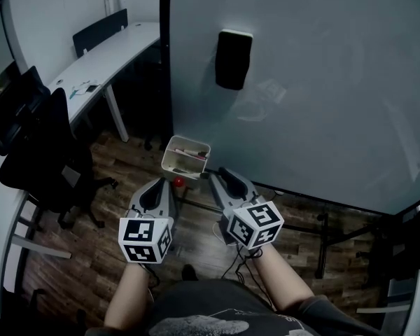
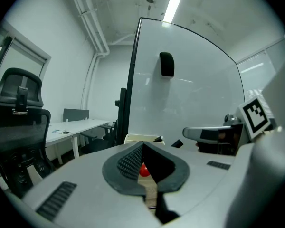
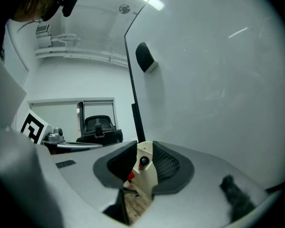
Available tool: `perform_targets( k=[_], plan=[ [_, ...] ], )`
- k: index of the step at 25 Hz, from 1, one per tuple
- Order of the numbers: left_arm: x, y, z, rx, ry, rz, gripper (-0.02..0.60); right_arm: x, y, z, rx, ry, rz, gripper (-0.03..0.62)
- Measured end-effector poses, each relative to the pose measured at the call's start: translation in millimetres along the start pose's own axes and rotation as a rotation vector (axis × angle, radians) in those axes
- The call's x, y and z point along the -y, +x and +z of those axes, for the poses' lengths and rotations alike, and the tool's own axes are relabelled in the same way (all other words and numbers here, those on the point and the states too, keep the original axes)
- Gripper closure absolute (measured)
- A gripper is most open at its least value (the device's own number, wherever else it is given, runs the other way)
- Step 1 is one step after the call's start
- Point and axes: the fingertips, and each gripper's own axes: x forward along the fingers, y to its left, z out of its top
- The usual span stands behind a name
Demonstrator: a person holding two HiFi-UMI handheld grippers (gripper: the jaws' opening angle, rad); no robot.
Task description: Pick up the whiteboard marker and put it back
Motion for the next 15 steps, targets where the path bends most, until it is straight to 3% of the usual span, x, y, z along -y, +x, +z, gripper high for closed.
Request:
perform_targets(
  k=[8,15],
  plan=[
    [40,-32,-10,0.004,-0.007,0.017,0.569,6,-54,-1,-0.001,-0.013,-0.038,0.537],
    [78,-63,-14,0.009,-0.002,0.028,0.569,-11,-99,-3,0.003,-0.022,0.021,0.563]
  ],
)
